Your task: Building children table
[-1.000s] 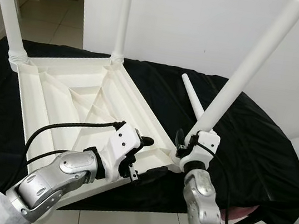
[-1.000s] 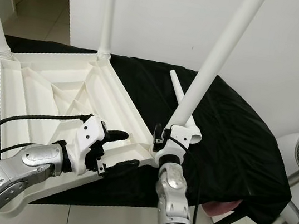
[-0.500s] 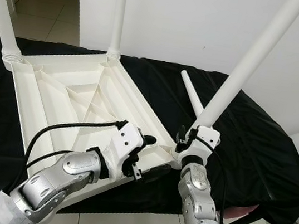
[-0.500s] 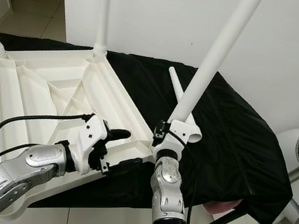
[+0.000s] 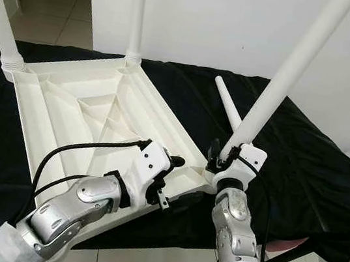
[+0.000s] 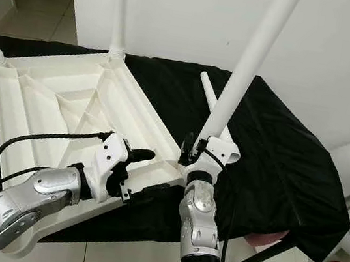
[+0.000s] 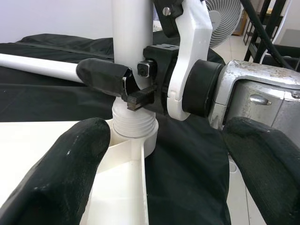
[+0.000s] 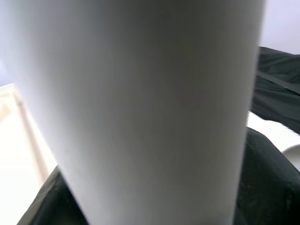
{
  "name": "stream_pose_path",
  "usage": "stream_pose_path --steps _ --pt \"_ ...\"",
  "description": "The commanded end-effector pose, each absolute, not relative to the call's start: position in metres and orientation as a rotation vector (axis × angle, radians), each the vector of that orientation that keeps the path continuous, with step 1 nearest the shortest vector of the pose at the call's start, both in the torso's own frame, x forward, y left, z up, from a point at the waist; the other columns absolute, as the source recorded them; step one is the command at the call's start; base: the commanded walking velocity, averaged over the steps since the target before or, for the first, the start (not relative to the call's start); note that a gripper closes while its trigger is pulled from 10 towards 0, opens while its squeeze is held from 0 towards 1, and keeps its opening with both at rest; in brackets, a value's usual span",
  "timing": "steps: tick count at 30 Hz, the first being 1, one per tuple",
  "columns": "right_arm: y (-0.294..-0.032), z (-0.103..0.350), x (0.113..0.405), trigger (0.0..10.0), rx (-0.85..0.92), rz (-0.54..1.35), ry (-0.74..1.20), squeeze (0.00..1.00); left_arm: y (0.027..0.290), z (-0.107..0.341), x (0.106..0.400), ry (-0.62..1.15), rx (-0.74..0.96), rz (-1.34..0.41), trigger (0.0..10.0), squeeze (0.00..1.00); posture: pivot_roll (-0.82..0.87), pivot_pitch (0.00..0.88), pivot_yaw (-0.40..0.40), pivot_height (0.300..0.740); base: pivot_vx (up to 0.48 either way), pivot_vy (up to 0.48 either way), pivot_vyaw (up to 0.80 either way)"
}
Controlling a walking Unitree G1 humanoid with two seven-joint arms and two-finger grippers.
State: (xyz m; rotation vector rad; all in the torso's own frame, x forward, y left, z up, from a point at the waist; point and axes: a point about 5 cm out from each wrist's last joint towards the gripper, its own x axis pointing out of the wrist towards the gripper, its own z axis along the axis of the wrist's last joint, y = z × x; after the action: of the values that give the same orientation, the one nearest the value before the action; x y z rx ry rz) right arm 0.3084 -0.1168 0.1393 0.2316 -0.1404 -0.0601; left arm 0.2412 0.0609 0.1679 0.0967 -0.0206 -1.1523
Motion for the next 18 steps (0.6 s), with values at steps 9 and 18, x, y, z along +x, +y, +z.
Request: stream_pose_path --steps 9,18 --pt "-0.118 0.138 0.303 10.0 0.224 0.198 -0.15 0.0 0.054 0.169 0.237 -0.028 0.106 -1.265 10.0 0.0 -0.03 0.0 -0.081 0.74 0.0 0.0 0.0" --pt "-0.142 0.132 0.301 10.0 0.101 0.379 -0.119 0.0 0.053 0.169 0.238 -0.034 0.105 -1.23 10.0 0.0 -0.03 0.0 -0.076 0.74 0.0 0.0 0.0"
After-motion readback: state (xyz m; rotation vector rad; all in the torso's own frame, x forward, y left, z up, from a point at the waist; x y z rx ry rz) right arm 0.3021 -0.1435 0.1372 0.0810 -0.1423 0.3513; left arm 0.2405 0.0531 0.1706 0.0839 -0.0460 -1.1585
